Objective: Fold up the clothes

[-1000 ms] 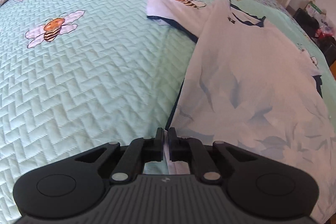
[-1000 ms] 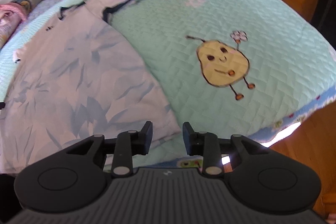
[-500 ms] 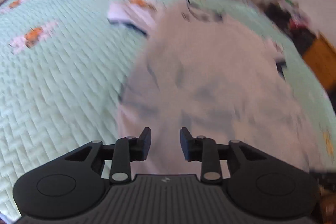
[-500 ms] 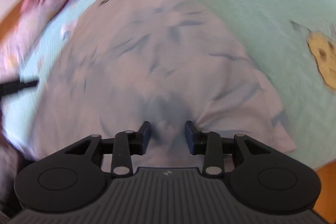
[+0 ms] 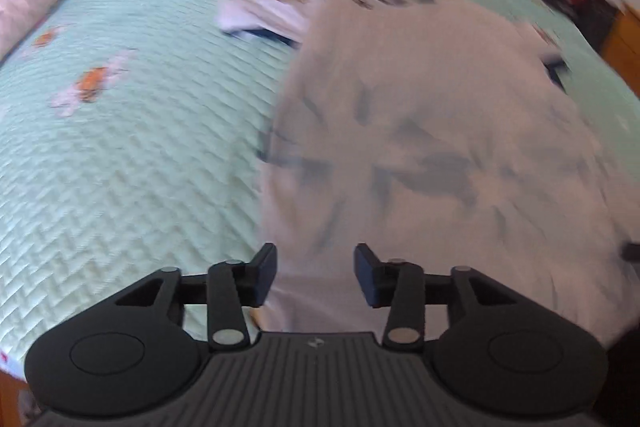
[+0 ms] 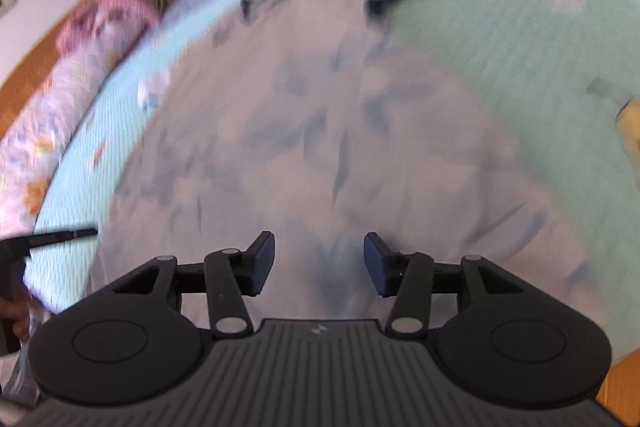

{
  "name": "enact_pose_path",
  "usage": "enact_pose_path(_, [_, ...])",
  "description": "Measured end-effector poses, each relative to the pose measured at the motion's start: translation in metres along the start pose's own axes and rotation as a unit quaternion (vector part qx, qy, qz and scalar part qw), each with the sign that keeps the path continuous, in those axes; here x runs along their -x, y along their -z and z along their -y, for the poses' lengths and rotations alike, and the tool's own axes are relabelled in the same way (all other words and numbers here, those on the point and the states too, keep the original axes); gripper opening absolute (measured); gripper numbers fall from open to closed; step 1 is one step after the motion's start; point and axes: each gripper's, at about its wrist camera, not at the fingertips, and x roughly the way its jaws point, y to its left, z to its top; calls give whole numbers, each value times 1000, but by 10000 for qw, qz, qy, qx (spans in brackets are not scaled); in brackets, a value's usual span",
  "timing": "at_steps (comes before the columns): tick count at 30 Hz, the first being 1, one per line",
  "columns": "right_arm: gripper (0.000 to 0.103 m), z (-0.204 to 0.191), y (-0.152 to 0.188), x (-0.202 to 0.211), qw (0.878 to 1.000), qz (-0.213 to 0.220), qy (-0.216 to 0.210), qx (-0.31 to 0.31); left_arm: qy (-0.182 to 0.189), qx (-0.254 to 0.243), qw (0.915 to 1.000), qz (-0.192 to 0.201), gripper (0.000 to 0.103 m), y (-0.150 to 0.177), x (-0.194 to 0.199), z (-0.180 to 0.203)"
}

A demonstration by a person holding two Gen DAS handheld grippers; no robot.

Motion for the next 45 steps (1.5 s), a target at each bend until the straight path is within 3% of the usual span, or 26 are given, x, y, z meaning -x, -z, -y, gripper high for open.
enact_pose_path(4, [53,-2,-1,-8,9969,-294,-722,-97,211,115,9997,-84,54,-17,-7,1])
enact_pose_path(7, [53,21,-26,1,9918,-6,-1039,-750,370,201,9990,-147,54,-29,-13,2])
enact_pose_path(9, [53,39,-53,7,9884,369,-1027,-1057,475,258,9984,-189,54,-38,-16,3])
enact_pose_path(12, [55,63,-106,6,9864,869,-564,-1279,599,335,9974,-211,54,-54,-22,3])
enact_pose_path(15, [60,85,-159,-6,9821,1205,-82,-1444,410,361,9985,37,55,-96,-38,-4])
enact_pose_path(21, [63,105,-248,-45,9830,1540,526,-849,159,425,9982,381,58,-184,-89,-21])
enact_pose_path(26, [64,129,-306,-88,9773,1704,851,-929,-536,652,9943,645,58,-236,-137,-26])
enact_pose_path(30, [65,140,-340,-125,9783,1621,848,-976,-199,1544,9858,633,58,-239,-152,-33])
enact_pose_path(33, [66,132,-350,-155,9883,1226,732,-531,63,1694,9835,638,58,-220,-158,-22])
enact_pose_path(34, [64,122,-350,-162,9887,1148,955,-128,152,1603,9846,677,58,-213,-157,-14])
enact_pose_path(36, [45,110,-351,-164,9845,1152,1264,377,381,1350,9867,820,58,-197,-153,4])
enact_pose_path(37, [15,108,-353,-162,9827,1174,1336,509,512,1200,9877,856,58,-192,-151,16])
enact_pose_path(38, [6,105,-354,-161,9807,1195,1408,640,643,1049,9884,893,58,-186,-150,27])
enact_pose_path(43, [5,93,-365,-154,9663,1325,1787,1295,1088,325,9900,843,59,-182,-158,86])
enact_pose_path(45, [5,87,-381,-145,9486,1641,2204,1568,1007,133,9913,833,59,-187,-170,105])
